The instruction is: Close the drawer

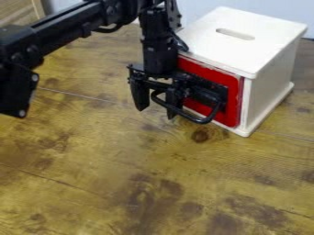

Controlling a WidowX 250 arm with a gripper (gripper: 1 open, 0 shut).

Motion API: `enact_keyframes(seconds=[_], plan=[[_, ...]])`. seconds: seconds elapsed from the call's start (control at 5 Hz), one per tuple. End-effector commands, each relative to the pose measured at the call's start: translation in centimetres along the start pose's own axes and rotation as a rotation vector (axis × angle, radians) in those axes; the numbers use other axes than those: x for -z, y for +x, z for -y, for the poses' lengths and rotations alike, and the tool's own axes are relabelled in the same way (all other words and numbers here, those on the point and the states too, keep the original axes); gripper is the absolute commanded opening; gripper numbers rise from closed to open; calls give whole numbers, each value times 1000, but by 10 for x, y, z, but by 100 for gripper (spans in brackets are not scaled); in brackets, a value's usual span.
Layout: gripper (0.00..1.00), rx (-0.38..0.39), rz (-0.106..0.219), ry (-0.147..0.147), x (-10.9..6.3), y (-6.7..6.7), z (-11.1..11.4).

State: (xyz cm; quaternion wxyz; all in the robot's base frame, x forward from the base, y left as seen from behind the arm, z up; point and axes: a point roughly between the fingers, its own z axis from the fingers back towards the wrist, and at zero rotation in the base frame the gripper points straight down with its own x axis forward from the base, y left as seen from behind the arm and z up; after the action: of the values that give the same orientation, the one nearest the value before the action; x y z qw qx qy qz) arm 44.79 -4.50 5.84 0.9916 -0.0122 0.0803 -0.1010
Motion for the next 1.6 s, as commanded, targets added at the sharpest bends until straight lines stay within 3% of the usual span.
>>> enact_keyframes(seconds=[0.0, 0.4, 0.6, 1.4], plan=[[100, 40, 180, 8, -41, 22, -10], [100, 40, 195, -27, -50, 27, -2], [100, -29, 205, -48, -52, 29, 1], [100, -303, 193, -109, -49, 42, 7]])
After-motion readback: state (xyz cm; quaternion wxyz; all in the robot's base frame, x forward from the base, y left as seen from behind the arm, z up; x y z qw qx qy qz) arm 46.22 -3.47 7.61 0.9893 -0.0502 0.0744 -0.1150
